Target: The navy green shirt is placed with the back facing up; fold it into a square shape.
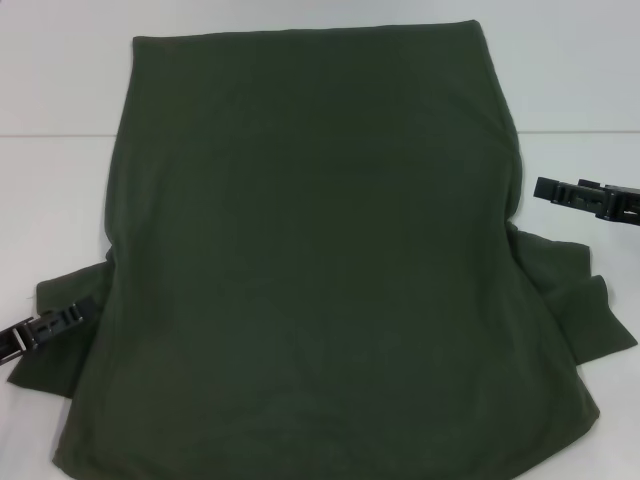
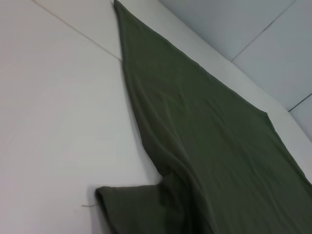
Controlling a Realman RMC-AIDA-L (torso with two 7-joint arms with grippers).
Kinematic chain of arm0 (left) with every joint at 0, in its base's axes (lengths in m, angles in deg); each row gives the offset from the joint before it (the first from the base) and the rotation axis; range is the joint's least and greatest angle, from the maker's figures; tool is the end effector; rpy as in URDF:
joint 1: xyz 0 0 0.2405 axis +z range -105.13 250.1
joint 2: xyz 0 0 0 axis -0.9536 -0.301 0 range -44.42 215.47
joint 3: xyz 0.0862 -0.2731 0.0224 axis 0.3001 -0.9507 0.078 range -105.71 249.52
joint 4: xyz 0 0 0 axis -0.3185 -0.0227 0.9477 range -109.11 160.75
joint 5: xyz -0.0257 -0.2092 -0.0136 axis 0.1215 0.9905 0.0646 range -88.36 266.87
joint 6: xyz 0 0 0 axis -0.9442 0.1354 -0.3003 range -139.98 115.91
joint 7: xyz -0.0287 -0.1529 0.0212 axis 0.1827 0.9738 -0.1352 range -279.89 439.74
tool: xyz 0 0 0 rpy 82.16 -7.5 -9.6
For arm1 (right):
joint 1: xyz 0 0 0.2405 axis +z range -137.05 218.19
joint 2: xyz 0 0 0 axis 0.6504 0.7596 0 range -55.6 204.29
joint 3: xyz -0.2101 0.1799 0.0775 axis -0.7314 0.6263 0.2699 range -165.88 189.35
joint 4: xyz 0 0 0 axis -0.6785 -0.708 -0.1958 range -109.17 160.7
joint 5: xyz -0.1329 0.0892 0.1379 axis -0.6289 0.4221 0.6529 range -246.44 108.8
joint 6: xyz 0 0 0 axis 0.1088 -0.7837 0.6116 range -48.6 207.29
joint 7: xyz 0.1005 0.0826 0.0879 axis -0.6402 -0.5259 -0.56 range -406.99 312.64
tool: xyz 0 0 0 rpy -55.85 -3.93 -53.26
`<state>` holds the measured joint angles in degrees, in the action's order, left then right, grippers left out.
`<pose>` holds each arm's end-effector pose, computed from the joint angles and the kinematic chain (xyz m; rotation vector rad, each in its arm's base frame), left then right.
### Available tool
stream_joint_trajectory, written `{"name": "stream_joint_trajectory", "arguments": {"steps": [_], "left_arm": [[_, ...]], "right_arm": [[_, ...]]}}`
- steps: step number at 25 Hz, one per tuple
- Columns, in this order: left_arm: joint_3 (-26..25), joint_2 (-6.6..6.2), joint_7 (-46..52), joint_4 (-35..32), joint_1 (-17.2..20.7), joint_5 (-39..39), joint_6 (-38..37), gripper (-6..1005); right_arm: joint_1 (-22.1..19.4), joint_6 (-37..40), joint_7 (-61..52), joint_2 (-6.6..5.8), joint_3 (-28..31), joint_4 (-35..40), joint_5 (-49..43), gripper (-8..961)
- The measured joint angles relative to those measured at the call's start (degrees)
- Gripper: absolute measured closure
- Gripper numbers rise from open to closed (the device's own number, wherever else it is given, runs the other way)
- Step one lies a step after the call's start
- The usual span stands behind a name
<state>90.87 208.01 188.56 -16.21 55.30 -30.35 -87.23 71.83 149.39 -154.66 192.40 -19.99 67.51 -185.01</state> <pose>-0.4073 0.2949 0.0127 -1.8217 -1.5748 -0.7633 0.3209 0.4051 0.0265 -2.1447 1.2208 0.6938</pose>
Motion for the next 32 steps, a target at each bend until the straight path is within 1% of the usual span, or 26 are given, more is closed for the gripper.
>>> {"name": "stream_joint_trajectory", "arguments": {"steps": [6, 14, 19, 30, 32], "left_arm": [[-0.07, 0.05, -0.50, 0.01, -0.22, 0.35, 0.45, 67], [0.18, 0.03, 0.16, 0.66, -1.89, -0.11, 2.51, 67], [0.43, 0.52, 0.39, -0.68, -1.67, -0.38, 3.19, 203], [0.59, 0.56, 0.68, -0.78, -1.55, -1.21, 4.76, 494], [0.64, 0.57, 0.69, -0.92, -1.64, -1.92, 4.89, 581]], "right_arm": [[0.01, 0.00, -0.06, -0.02, 0.00, 0.00, 0.01, 7], [0.03, 0.03, -0.12, -0.02, 0.37, 0.00, 0.08, 7], [-0.38, 0.18, -0.22, -0.02, 0.46, 0.00, 0.59, 7], [-1.23, 0.79, -0.16, -0.34, 0.53, -0.05, 2.19, 7], [-1.23, 0.79, -0.12, -0.36, 0.53, -0.06, 2.20, 7]]}}
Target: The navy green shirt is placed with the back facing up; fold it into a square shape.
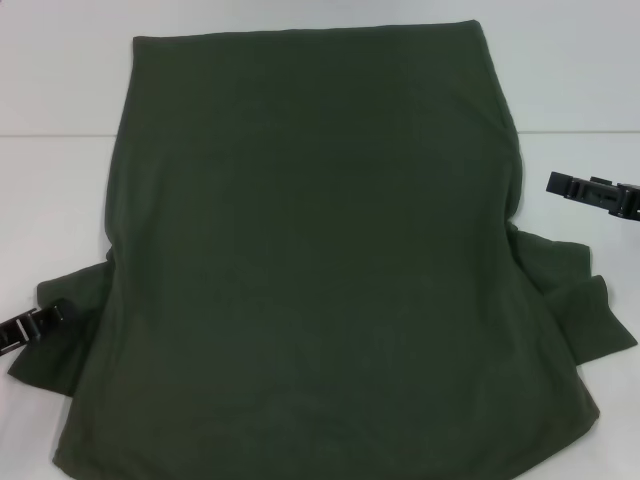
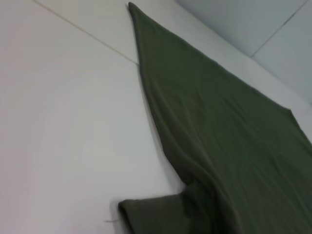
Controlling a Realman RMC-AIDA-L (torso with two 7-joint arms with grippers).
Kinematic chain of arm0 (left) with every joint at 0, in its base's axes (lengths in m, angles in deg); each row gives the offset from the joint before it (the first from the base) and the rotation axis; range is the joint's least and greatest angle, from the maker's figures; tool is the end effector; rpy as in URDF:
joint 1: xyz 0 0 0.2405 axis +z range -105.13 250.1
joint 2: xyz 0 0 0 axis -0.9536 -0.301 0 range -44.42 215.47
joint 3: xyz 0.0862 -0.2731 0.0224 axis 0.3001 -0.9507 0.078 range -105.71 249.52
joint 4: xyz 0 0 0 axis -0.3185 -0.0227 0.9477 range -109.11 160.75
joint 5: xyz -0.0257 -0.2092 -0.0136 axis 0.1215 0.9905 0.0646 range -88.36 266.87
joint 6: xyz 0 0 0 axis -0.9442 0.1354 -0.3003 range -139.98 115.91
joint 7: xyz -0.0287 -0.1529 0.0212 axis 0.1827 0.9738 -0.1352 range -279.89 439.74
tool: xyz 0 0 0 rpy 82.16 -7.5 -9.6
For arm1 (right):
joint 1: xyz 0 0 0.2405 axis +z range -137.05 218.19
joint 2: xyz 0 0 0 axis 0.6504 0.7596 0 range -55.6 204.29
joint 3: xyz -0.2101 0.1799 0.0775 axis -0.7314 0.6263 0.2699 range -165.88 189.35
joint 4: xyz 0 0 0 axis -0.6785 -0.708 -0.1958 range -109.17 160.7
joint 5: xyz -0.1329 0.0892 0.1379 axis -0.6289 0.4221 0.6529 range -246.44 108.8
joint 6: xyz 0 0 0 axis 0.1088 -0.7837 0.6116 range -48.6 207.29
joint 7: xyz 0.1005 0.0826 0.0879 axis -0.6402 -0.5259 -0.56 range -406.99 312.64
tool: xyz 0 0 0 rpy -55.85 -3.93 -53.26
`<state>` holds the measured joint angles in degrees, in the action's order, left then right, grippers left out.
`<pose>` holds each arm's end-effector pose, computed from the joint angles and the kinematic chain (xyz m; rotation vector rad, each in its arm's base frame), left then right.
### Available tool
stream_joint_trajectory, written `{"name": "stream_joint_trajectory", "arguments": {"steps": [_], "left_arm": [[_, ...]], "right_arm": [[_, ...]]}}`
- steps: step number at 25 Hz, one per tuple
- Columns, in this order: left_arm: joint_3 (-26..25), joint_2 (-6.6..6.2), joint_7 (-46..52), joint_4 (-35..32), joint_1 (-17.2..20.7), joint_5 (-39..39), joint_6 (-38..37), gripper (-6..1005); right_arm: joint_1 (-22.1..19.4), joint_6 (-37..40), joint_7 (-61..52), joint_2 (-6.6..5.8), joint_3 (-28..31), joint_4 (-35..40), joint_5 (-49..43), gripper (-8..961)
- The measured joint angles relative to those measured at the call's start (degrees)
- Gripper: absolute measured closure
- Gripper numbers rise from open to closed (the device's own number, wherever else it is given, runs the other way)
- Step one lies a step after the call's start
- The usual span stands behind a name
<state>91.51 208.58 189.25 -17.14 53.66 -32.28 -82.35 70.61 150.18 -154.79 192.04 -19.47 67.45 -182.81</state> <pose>-0.4096 0.3087 0.0117 -1.7958 -1.5545 -0.6878 0.3261 0.4001 0.0333 -2.1114 1.2390 0.7408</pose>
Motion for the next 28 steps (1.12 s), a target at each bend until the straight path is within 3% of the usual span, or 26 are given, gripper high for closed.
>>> {"name": "stream_joint_trajectory", "arguments": {"steps": [9, 14, 28], "left_arm": [[0.18, 0.44, -1.32, -1.36, -0.08, -1.05, 0.41, 988], [-0.52, 0.57, -0.02, -2.09, 0.11, -0.49, -0.10, 999], [-0.70, -2.63, 12.75, -5.41, 0.79, -1.46, -0.14, 998]], "right_arm": [[-0.10, 0.06, 0.03, -0.02, 0.00, -0.03, 0.00, 7], [-0.09, 0.24, 0.04, -0.05, 0.00, -0.03, 0.06, 7], [-0.35, 0.71, -0.11, -0.31, 0.17, -0.03, 0.96, 7]]}}
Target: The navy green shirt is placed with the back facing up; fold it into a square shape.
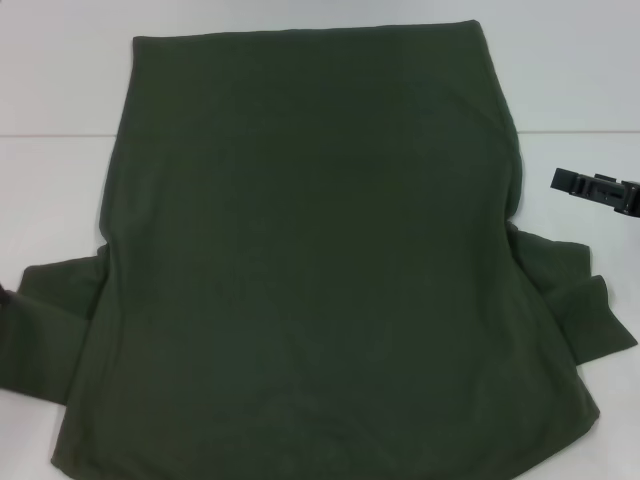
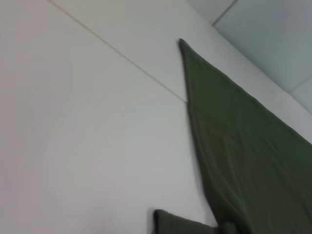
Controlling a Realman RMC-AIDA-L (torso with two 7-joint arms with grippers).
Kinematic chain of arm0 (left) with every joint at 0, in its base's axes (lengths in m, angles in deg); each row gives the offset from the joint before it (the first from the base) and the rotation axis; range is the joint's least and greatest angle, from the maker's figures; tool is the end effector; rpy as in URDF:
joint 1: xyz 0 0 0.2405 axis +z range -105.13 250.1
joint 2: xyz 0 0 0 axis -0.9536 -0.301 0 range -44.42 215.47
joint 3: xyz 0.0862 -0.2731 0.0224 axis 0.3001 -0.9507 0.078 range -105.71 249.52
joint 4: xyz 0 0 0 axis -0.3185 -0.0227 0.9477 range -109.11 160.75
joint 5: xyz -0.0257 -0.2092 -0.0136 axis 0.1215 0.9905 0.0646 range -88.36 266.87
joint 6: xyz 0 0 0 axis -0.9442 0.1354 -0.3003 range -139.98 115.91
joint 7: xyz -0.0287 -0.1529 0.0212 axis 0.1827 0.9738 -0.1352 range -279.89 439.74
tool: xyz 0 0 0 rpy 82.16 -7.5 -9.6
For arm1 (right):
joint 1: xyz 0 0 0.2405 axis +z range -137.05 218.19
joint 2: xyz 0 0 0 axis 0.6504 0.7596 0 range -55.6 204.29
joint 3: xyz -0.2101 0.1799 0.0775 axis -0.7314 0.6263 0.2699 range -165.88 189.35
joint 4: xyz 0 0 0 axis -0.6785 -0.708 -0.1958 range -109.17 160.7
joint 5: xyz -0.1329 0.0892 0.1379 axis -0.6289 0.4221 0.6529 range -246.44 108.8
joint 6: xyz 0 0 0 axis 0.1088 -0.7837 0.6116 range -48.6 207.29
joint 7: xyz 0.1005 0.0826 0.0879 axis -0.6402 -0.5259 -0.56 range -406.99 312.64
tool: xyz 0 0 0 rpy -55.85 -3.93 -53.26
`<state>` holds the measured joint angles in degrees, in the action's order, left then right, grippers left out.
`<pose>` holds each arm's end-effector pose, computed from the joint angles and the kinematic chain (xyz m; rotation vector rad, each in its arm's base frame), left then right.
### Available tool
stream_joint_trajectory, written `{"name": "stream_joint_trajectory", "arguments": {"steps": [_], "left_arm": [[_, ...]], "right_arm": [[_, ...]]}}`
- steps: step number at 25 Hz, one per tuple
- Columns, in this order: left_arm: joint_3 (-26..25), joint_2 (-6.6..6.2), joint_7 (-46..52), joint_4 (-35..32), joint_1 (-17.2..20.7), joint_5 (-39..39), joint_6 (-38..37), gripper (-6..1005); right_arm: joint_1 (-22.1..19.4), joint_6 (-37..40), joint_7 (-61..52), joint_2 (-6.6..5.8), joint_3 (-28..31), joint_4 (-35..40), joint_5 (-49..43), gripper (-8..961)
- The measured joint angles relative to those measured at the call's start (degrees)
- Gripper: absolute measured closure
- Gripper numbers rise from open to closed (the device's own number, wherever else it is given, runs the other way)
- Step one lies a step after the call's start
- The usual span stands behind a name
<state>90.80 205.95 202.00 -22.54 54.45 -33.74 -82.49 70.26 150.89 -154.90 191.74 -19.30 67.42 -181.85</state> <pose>-0.4239 0.3103 0.0583 -1.6235 -1.6487 -0.7033 0.3267 0.3985 0.0369 -2.1050 1.2423 0.7632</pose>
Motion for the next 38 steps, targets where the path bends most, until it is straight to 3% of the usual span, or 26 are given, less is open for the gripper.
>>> {"name": "stream_joint_trajectory", "arguments": {"steps": [14, 28, 34, 38], "left_arm": [[0.08, -1.57, 5.86, -0.59, 0.66, -0.28, 3.54, 999], [0.24, -1.61, 9.14, -3.39, 0.20, -3.04, 2.68, 998], [0.25, -1.83, 10.74, -5.69, -1.40, -2.78, -5.50, 996], [0.36, -0.33, 14.19, -10.84, -2.79, -2.48, -13.39, 995]], "right_arm": [[-0.16, -0.40, -0.08, 0.03, 0.11, 0.00, 0.01, 7], [0.05, -0.32, 0.08, 0.05, 0.10, 0.00, 0.61, 6], [-0.01, -0.13, -0.06, 0.08, 0.09, 0.00, 0.63, 6], [0.00, -0.05, -0.16, 0.06, 0.09, 0.00, 0.63, 6]]}}
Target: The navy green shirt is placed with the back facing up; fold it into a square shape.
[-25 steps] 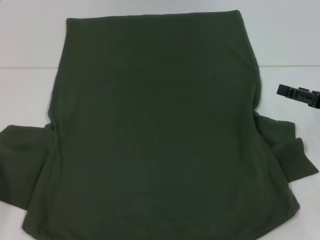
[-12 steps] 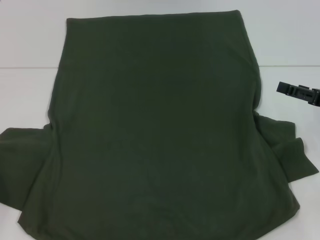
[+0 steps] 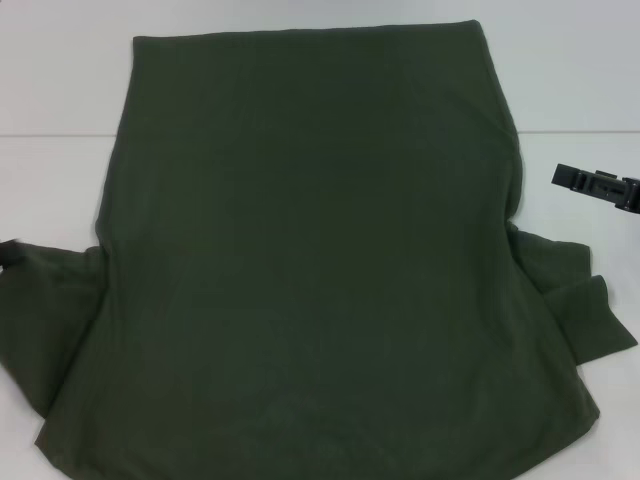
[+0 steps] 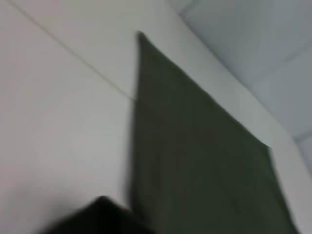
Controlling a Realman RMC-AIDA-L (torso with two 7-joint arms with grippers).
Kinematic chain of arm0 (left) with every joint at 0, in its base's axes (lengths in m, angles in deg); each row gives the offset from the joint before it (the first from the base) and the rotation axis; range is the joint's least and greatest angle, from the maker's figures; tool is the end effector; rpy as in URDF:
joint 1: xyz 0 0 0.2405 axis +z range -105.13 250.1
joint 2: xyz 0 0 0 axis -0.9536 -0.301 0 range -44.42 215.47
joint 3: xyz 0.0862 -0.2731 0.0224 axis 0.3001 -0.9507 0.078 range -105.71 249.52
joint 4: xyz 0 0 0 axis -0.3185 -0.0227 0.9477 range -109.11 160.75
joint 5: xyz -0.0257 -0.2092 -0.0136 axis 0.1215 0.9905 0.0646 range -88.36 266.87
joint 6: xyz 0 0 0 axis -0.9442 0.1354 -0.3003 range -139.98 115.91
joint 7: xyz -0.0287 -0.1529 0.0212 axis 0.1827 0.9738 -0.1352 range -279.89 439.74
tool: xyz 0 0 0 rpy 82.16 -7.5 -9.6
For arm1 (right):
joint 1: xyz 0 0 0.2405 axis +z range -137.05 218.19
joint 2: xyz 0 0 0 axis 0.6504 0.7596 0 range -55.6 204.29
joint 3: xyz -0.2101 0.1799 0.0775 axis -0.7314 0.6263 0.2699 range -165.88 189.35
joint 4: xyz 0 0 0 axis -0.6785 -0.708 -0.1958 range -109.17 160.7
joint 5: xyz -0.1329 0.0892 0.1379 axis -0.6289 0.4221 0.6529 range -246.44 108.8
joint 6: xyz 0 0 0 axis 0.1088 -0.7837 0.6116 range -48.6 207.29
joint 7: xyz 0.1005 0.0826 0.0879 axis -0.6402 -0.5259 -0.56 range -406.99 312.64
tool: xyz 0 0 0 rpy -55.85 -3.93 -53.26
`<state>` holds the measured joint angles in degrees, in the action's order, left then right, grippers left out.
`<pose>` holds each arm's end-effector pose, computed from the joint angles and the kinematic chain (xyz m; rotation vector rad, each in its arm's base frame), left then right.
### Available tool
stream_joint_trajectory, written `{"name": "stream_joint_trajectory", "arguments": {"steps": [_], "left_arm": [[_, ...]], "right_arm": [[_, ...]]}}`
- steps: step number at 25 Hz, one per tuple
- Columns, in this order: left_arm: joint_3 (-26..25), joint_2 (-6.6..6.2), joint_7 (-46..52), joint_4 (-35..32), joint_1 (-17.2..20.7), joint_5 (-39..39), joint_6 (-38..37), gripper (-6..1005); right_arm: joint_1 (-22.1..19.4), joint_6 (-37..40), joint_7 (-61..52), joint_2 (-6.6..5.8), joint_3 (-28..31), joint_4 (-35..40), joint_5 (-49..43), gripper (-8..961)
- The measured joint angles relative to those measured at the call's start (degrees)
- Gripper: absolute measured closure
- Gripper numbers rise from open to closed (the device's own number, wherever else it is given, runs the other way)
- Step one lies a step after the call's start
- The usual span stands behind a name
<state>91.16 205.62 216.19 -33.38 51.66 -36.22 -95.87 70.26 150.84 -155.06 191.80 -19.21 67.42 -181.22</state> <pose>-0.3760 0.3241 0.0848 -1.7324 -1.7385 -0.7867 0.3257 0.3992 0.0377 -2.0962 1.2448 0.7794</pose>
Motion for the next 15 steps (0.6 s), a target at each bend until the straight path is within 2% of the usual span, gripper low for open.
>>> {"name": "stream_joint_trajectory", "arguments": {"steps": [4, 9, 12, 15], "left_arm": [[0.42, 1.69, 2.26, -1.56, -3.01, -0.12, -5.29, 993], [5.51, 2.94, 2.99, 3.59, -7.17, -0.57, -4.52, 991], [9.55, 2.64, 3.04, 8.32, -9.18, -0.64, -1.17, 989], [11.72, 0.72, 3.17, 14.30, -10.98, -0.70, 1.29, 988]], "right_arm": [[0.05, 0.04, -0.03, -0.02, 0.00, 0.00, 0.00, 6], [0.17, 0.00, -0.05, -0.03, 0.00, 0.00, -0.01, 6], [0.11, 0.01, -0.11, -0.09, 0.00, 0.00, -0.01, 6], [-0.19, 0.03, -0.17, -0.12, 0.00, 0.00, -0.01, 6]]}}
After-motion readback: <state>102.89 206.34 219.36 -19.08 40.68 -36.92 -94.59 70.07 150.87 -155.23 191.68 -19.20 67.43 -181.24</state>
